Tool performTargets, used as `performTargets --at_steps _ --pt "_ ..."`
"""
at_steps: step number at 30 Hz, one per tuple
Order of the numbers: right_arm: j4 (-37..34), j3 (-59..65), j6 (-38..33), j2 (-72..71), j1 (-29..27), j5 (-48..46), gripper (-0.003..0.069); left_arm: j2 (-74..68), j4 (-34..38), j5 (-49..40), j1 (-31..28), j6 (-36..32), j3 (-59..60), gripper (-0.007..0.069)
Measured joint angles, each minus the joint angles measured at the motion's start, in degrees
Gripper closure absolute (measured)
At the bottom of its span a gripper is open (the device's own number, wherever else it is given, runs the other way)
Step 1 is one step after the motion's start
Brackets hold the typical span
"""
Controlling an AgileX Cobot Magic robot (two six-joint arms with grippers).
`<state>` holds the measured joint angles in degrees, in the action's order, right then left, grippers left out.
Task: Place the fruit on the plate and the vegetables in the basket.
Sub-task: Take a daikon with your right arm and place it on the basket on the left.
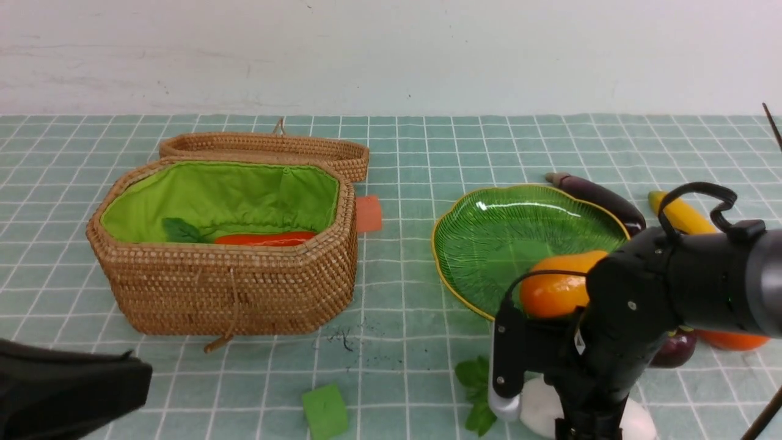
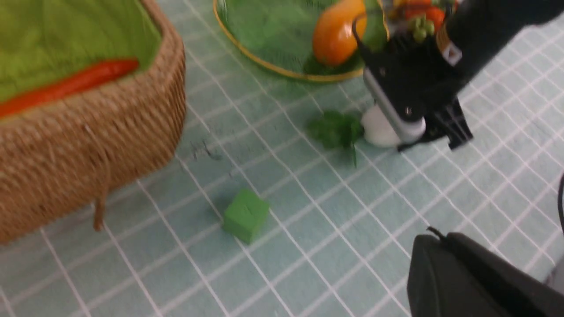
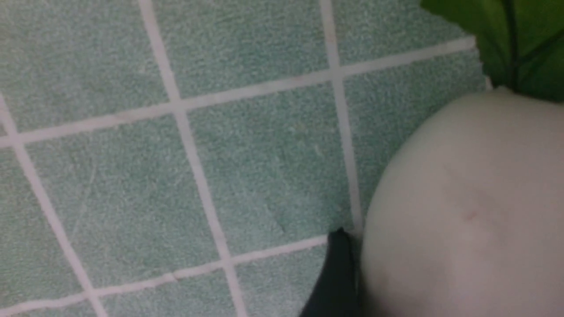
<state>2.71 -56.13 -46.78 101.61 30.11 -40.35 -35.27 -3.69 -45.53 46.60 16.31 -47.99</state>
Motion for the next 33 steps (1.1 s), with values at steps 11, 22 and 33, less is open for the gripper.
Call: performTargets --at_steps 11,22,33 --pt "-1.92 -3.22 6.35 -1.47 0.00 -4.97 0.0137 -0.27 -4.68 2.74 0.00 0.04 0.00 0.0638" --pt "-28.05 -32.17 12.74 -7.65 1.71 -0.27 0.0137 -0.31 -26.34 3.62 0.00 18.12 0.00 0.0638" --pt "-48.07 -57.44 -13.98 15.86 9.91 8.08 0.0137 -0.31 -34.59 3.41 0.00 29.35 0.00 0.0636"
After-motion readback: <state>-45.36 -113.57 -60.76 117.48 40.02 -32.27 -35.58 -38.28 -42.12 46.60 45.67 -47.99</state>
